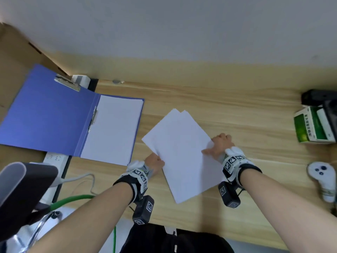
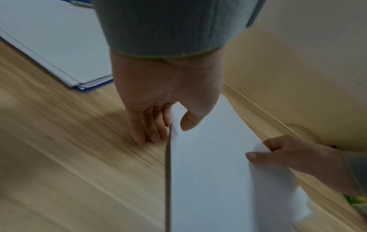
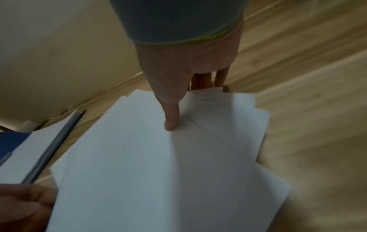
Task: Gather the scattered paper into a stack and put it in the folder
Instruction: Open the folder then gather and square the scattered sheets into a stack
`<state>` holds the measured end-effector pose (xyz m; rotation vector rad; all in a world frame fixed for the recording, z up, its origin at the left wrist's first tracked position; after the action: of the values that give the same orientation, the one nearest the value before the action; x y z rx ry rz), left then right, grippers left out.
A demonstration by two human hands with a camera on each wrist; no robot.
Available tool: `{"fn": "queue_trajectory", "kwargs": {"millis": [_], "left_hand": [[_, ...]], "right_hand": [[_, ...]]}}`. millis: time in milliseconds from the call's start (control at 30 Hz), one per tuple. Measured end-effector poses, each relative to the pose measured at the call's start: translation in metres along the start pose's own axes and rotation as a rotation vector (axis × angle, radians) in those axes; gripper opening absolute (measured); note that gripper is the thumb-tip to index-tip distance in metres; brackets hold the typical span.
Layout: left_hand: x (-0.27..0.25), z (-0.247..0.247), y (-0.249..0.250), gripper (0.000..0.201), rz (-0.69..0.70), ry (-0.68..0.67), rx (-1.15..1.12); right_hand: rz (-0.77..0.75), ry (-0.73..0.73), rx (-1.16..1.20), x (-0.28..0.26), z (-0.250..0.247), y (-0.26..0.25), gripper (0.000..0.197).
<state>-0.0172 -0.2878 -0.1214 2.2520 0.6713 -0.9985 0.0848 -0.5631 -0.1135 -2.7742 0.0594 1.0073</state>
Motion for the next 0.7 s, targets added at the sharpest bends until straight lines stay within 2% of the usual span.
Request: {"fn": "queue_trajectory", "kwargs": {"millis": [67, 167, 267, 333, 367, 433, 500, 533, 633, 700], "left_hand": [[-0.002, 0.006, 0.004, 0.033, -0.028, 0.014, -0.079], [-0.003, 0.008, 0.008, 0.018, -0.034, 0.054, -0.168], [-0.010, 0.004, 0.011, 0.026, -0.041, 0.092, -0.197], [-0.011, -0.002, 0.013, 0.037, -0.043, 0.097, -0.190], [-0.010, -0.006, 0.013, 0.033, -0.046, 0.099, -0.155], [-0.009, -0.011, 0.017, 0.011, -0.063, 0.054, -0.148], [-0.007, -0.013, 0.024, 0.037, -0.084, -0.004, -0.196], [-0.006, -0.016, 0.032, 0.044, -0.074, -0.014, -0.224], [-0.010, -0.033, 0.065, 0.064, 0.045, -0.005, -0.405], [-0.016, -0.060, 0.088, 0.049, 0.140, 0.059, -0.525]], "right_hand": [[-0.012, -0.038, 0.124, -0.011, 0.013, 0.001, 0.059], [-0.050, -0.008, 0.337, -0.025, 0.022, -0.009, 0.043], [-0.012, -0.040, 0.593, -0.033, 0.029, -0.003, 0.033], [0.014, -0.011, 0.751, -0.040, 0.022, 0.005, 0.026], [0.011, -0.014, 0.860, -0.043, 0.020, 0.006, 0.022], [-0.001, -0.012, 1.059, -0.055, 0.009, 0.005, 0.017], [-0.021, 0.016, 1.166, -0.063, -0.003, 0.003, 0.018], [-0.029, 0.043, 1.185, -0.064, -0.011, 0.003, 0.018], [-0.069, 0.123, 1.189, -0.066, -0.035, 0.002, 0.019], [-0.067, 0.177, 1.191, -0.068, -0.053, 0.002, 0.020]]}}
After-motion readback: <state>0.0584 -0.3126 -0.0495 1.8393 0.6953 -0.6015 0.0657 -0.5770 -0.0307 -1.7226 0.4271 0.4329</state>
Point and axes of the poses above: each hand's wrist, its own x-axis towards the middle knuckle, its own z-axis out of the palm, y = z × x, the point moved 10 cm from there along x, towards the middle knuckle, and after that the axes turned 2 degrees about x, right-handed, at the moved point
